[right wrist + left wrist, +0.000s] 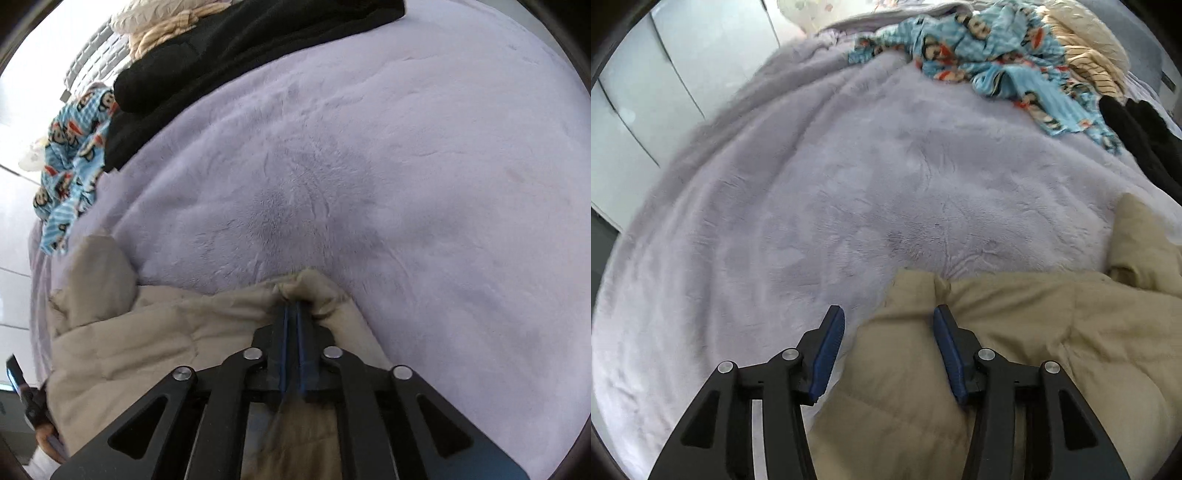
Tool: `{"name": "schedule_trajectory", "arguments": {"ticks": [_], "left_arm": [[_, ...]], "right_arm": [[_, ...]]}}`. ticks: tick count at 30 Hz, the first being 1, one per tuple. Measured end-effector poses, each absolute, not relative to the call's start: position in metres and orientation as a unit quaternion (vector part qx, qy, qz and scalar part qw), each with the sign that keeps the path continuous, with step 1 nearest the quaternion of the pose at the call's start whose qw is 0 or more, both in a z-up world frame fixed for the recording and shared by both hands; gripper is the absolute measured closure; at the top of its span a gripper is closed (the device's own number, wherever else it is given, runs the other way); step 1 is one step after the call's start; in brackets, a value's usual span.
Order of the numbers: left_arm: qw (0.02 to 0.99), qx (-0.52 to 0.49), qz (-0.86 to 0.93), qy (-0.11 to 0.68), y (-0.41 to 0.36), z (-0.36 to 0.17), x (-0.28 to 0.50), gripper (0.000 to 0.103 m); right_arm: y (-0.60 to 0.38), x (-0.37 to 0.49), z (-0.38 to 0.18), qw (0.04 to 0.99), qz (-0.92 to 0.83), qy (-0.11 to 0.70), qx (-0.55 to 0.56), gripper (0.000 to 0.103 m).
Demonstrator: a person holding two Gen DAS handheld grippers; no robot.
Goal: Fold large clothes
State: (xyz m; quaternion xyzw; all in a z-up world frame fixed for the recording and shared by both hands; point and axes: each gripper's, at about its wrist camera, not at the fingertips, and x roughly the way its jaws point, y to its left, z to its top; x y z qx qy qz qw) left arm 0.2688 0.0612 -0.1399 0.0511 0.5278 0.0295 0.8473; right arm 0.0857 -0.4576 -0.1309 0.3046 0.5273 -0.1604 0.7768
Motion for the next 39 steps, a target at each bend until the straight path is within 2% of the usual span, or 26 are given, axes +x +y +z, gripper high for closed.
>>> {"name": "schedule_trajectory", "arguments": {"ticks": [1, 2, 4, 11, 12, 13, 14, 15, 24, 25, 26, 39], "left_arm": [[0.85, 0.056, 0.025, 0.522, 0.062, -0.131, 0.262, 0.051], [0.854, 0.06, 0.02, 0.517, 0.063, -0.121, 0.252, 0.051], [0.857, 0.059, 0.008, 0.512, 0.069, -0.104, 0.234, 0.051], [0.844, 0.028, -0.027, 0.535, 0.074, -0.074, 0.165, 0.051], [0.842, 0.018, -0.03, 0.538, 0.075, -0.072, 0.154, 0.045], [0.841, 0.013, -0.031, 0.54, 0.074, -0.07, 0.146, 0.032], [0.843, 0.006, -0.031, 0.537, 0.074, -0.067, 0.136, 0.005], [0.849, 0.002, -0.028, 0.527, 0.073, -0.062, 0.125, 0.001], [0.833, -0.007, -0.044, 0.551, 0.067, -0.064, 0.079, 0.001], [0.832, -0.007, -0.044, 0.554, 0.067, -0.066, 0.075, 0.001], [0.83, -0.007, -0.044, 0.556, 0.067, -0.068, 0.071, 0.001], [0.8, -0.056, -0.039, 0.596, 0.078, -0.117, 0.049, 0.001]], "right_arm": [[-0.456, 0.079, -0.121, 0.779, -0.155, 0.519, 0.316, 0.074], [-0.453, 0.071, -0.113, 0.782, -0.147, 0.51, 0.326, 0.049], [-0.446, 0.055, -0.095, 0.79, -0.135, 0.492, 0.34, 0.026], [-0.412, -0.007, -0.074, 0.778, -0.113, 0.49, 0.377, 0.021], [-0.407, -0.015, -0.074, 0.774, -0.112, 0.491, 0.384, 0.021], [-0.406, -0.025, -0.075, 0.771, -0.112, 0.492, 0.389, 0.02], [-0.402, -0.035, -0.075, 0.768, -0.113, 0.492, 0.394, 0.017], [-0.398, -0.046, -0.075, 0.766, -0.114, 0.491, 0.399, 0.017], [-0.371, -0.104, -0.082, 0.747, -0.118, 0.498, 0.425, 0.015], [-0.37, -0.11, -0.083, 0.745, -0.12, 0.498, 0.428, 0.005], [-0.368, -0.117, -0.086, 0.743, -0.12, 0.496, 0.433, 0.0], [-0.345, -0.135, -0.132, 0.716, -0.095, 0.481, 0.496, 0.0]]}}
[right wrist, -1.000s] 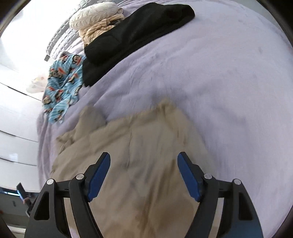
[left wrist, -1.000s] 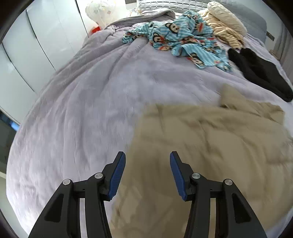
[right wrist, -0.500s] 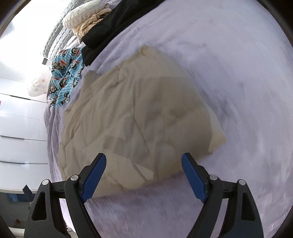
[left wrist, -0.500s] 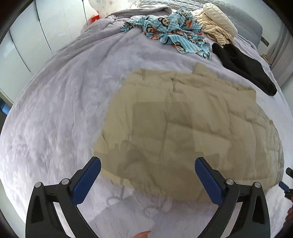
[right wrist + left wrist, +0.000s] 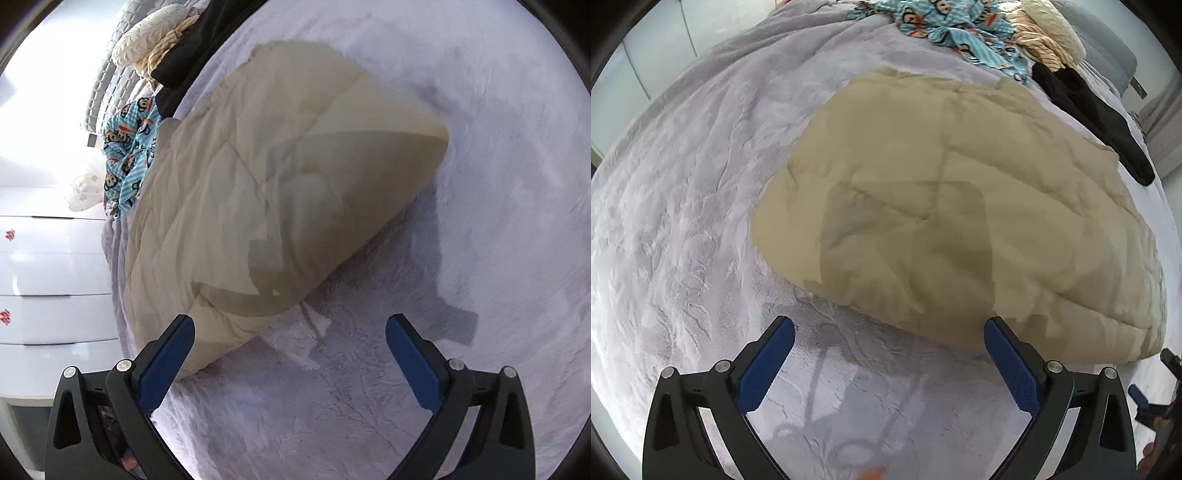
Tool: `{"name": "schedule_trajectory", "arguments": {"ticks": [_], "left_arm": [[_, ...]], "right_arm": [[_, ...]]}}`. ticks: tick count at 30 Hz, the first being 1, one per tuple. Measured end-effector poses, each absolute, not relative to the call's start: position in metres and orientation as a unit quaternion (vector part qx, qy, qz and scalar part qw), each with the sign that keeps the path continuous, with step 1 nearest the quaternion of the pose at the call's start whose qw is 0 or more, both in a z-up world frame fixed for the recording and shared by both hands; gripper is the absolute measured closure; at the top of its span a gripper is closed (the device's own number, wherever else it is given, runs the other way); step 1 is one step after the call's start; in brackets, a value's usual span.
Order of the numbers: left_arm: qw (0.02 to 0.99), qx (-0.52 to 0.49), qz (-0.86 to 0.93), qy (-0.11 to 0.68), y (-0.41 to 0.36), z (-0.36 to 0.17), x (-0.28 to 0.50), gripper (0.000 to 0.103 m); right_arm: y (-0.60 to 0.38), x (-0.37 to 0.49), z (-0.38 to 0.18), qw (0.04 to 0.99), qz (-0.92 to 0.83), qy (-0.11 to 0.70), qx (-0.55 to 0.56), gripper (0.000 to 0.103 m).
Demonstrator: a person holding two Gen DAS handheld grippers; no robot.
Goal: Fold large clothes
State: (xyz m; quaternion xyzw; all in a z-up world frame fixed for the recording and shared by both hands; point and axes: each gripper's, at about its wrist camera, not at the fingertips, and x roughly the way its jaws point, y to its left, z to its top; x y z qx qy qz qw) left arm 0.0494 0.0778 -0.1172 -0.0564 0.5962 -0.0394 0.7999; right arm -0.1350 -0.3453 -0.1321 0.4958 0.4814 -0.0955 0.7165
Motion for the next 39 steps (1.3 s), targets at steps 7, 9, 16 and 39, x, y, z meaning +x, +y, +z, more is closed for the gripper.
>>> {"name": "schedule_trajectory", "arguments": {"ticks": [7, 9, 16, 39], "left_arm": [[0.747, -0.275, -0.101, 0.597, 0.119, -0.147, 0.056, 0.001], [0.732, -0.327, -0.117, 0.586, 0.125, -0.156, 0.06, 0.001], [0.746, -0.333, -0.126, 0.562, 0.11, -0.164, 0.096, 0.001], [0.818, -0.239, -0.178, 0.492, 0.075, -0.079, 0.076, 0.085]], "right_arm": [[-0.344, -0.131, -0.16, 0.696, -0.052, 0.456, 0.551, 0.0], [-0.346, -0.126, -0.164, 0.697, -0.039, 0.438, 0.567, 0.0], [-0.356, -0.089, -0.182, 0.682, -0.012, 0.4, 0.612, 0.0], [-0.362, -0.074, -0.158, 0.683, 0.033, 0.387, 0.619, 0.081]]}}
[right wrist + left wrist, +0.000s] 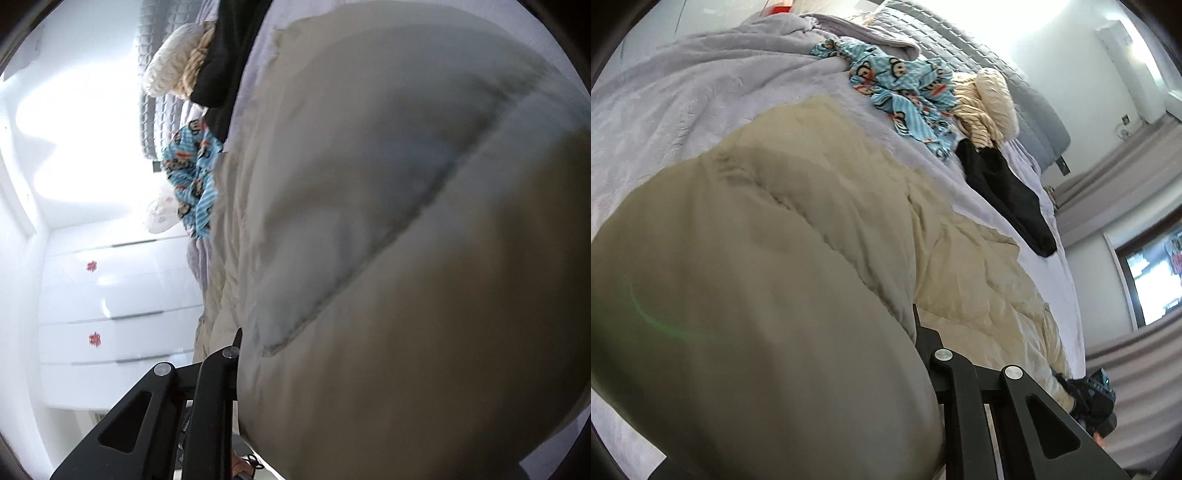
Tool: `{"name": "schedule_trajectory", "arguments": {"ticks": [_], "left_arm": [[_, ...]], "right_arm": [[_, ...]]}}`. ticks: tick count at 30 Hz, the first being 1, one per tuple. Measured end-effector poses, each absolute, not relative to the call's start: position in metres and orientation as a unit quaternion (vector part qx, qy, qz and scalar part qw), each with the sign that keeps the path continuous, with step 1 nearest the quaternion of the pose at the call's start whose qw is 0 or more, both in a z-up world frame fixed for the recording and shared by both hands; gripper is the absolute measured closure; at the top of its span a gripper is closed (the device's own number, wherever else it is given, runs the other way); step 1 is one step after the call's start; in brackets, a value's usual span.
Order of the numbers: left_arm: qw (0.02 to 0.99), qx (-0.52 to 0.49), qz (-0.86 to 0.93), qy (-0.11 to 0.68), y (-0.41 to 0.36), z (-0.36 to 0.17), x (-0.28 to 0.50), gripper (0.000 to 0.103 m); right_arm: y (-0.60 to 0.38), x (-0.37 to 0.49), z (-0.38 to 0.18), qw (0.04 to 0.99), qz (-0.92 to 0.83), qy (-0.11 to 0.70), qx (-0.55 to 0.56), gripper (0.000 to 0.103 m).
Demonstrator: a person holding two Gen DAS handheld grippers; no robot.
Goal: Fold large clothes
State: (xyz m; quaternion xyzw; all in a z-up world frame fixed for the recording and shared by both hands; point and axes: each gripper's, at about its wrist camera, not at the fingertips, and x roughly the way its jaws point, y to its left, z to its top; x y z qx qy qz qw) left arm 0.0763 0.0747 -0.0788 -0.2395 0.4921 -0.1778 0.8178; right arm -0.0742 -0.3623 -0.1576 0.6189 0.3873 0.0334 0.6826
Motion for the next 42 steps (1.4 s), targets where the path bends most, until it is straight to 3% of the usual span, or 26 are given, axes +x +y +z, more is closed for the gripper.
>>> {"name": "schedule_trajectory", "arguments": {"ticks": [6, 14, 16, 19, 27, 35, 38, 42], "left_arm": [[0.8, -0.232, -0.196, 0.517, 0.099, -0.079, 0.012, 0.085], [0.749, -0.212, -0.193, 0.597, 0.141, -0.117, -0.063, 0.084], [0.742, -0.204, -0.187, 0.611, 0.146, -0.132, -0.071, 0.08], [0.738, -0.197, -0.179, 0.62, 0.151, -0.137, -0.076, 0.07], [0.741, -0.129, -0.171, 0.637, 0.178, -0.086, -0.091, 0.07], [0.795, -0.083, -0.128, 0.587, 0.215, -0.023, -0.093, 0.07], [0.81, -0.079, -0.122, 0.569, 0.227, -0.013, -0.08, 0.07], [0.809, -0.051, -0.148, 0.566, 0.202, -0.03, -0.066, 0.07]], "right_arm": [[-0.343, -0.127, -0.147, 0.679, 0.042, 0.41, 0.608, 0.081], [-0.296, -0.225, -0.165, 0.641, 0.006, 0.428, 0.637, 0.081], [-0.28, -0.239, -0.177, 0.634, -0.017, 0.441, 0.635, 0.075], [-0.273, -0.243, -0.189, 0.62, -0.046, 0.447, 0.643, 0.056], [-0.267, -0.246, -0.153, 0.633, -0.127, 0.475, 0.598, 0.046], [-0.307, -0.29, -0.09, 0.651, -0.258, 0.446, 0.558, 0.047], [-0.333, -0.292, -0.065, 0.685, -0.272, 0.432, 0.52, 0.063], [-0.302, -0.25, -0.046, 0.731, -0.207, 0.462, 0.457, 0.064]]}}
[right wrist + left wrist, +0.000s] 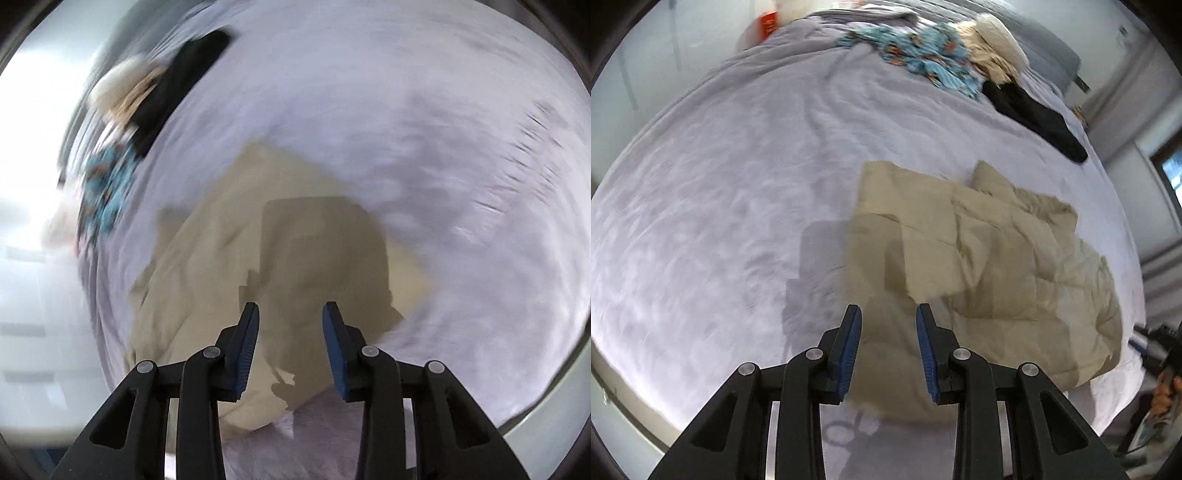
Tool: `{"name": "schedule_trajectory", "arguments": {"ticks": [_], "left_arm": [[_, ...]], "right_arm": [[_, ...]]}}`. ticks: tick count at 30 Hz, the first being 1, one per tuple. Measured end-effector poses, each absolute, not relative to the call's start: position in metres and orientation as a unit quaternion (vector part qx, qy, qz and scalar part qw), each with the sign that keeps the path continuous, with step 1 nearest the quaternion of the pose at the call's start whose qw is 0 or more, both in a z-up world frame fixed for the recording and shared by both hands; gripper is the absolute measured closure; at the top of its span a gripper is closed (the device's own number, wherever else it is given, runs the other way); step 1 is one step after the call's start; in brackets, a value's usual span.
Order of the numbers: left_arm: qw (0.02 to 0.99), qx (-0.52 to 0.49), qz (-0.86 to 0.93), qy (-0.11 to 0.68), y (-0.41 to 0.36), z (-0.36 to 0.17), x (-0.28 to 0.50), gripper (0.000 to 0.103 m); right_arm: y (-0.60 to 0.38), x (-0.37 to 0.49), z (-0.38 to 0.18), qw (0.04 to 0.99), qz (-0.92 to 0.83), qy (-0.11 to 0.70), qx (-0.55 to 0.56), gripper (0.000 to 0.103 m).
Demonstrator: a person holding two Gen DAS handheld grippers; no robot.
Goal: Fold large clothes
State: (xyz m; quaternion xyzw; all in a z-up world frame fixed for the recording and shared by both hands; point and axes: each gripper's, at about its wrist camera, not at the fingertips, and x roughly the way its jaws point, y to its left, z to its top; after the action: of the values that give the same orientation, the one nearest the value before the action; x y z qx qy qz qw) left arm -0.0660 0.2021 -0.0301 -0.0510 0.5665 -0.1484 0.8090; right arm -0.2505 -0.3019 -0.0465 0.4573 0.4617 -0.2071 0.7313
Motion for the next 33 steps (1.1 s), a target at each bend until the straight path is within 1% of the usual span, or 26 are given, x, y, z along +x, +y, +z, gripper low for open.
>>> {"name": "schedule_trajectory", "arguments": {"ticks": [2, 4, 6, 9, 11, 12, 14, 15, 17, 19, 22, 23, 24, 25, 26, 28, 29, 30, 31, 33], "left_arm": [[0.802, -0.04, -0.143, 0.578, 0.191, -0.049, -0.062, 0.07], [0.795, -0.033, -0.124, 0.593, 0.184, -0.071, -0.061, 0.07], [0.783, -0.038, -0.108, 0.612, 0.193, -0.094, -0.062, 0.07], [0.769, -0.043, -0.106, 0.628, 0.204, -0.108, -0.064, 0.07], [0.772, -0.02, -0.103, 0.627, 0.202, -0.099, -0.063, 0.07], [0.776, -0.014, -0.101, 0.623, 0.201, -0.091, -0.061, 0.07], [0.786, -0.02, -0.111, 0.608, 0.199, -0.074, -0.056, 0.07], [0.793, -0.023, -0.119, 0.597, 0.195, -0.064, -0.051, 0.07], [0.799, -0.024, -0.135, 0.585, 0.185, -0.052, -0.041, 0.07], [0.8, -0.026, -0.151, 0.58, 0.168, -0.049, -0.034, 0.07], [0.795, -0.023, -0.162, 0.585, 0.144, -0.056, -0.029, 0.07], [0.793, -0.019, -0.161, 0.588, 0.136, -0.06, -0.031, 0.07], [0.791, -0.016, -0.156, 0.591, 0.131, -0.066, -0.034, 0.07], [0.788, -0.016, -0.15, 0.596, 0.128, -0.073, -0.036, 0.07], [0.785, -0.02, -0.145, 0.602, 0.13, -0.08, -0.037, 0.07], [0.784, -0.033, -0.141, 0.604, 0.134, -0.09, -0.041, 0.07], [0.785, -0.037, -0.141, 0.603, 0.136, -0.093, -0.042, 0.07], [0.785, -0.038, -0.141, 0.602, 0.136, -0.094, -0.042, 0.07], [0.785, -0.037, -0.141, 0.602, 0.136, -0.095, -0.042, 0.07], [0.785, -0.037, -0.142, 0.602, 0.137, -0.097, -0.042, 0.07]], "right_arm": [[-0.278, -0.227, -0.042, 0.743, -0.176, 0.479, 0.434, 0.064], [-0.262, -0.208, -0.051, 0.746, -0.147, 0.501, 0.413, 0.064], [-0.251, -0.187, -0.073, 0.739, -0.133, 0.528, 0.397, 0.064], [-0.245, -0.181, -0.102, 0.714, -0.135, 0.57, 0.383, 0.067], [-0.251, -0.206, -0.106, 0.706, -0.134, 0.578, 0.386, 0.068], [-0.251, -0.203, -0.101, 0.707, -0.131, 0.581, 0.382, 0.068], [-0.25, -0.187, -0.083, 0.729, -0.094, 0.564, 0.376, 0.063], [-0.249, -0.174, -0.067, 0.746, -0.066, 0.55, 0.37, 0.062], [-0.246, -0.146, -0.05, 0.763, -0.028, 0.54, 0.354, 0.049], [-0.234, -0.1, -0.036, 0.782, 0.015, 0.536, 0.317, 0.048], [-0.204, -0.029, -0.041, 0.79, 0.066, 0.548, 0.265, 0.048], [-0.193, -0.011, -0.046, 0.787, 0.078, 0.555, 0.256, 0.051], [-0.178, 0.011, -0.058, 0.777, 0.101, 0.568, 0.252, 0.058], [-0.169, 0.022, -0.066, 0.768, 0.118, 0.577, 0.254, 0.08], [-0.155, 0.035, -0.081, 0.752, 0.137, 0.592, 0.256, 0.089], [-0.141, 0.044, -0.103, 0.736, 0.137, 0.614, 0.249, 0.091], [-0.136, 0.052, -0.116, 0.734, 0.124, 0.623, 0.24, 0.095], [-0.136, 0.06, -0.128, 0.733, 0.107, 0.629, 0.234, 0.097], [-0.141, 0.053, -0.134, 0.733, 0.096, 0.631, 0.234, 0.102], [-0.155, 0.06, -0.151, 0.737, 0.059, 0.63, 0.239, 0.103]]}}
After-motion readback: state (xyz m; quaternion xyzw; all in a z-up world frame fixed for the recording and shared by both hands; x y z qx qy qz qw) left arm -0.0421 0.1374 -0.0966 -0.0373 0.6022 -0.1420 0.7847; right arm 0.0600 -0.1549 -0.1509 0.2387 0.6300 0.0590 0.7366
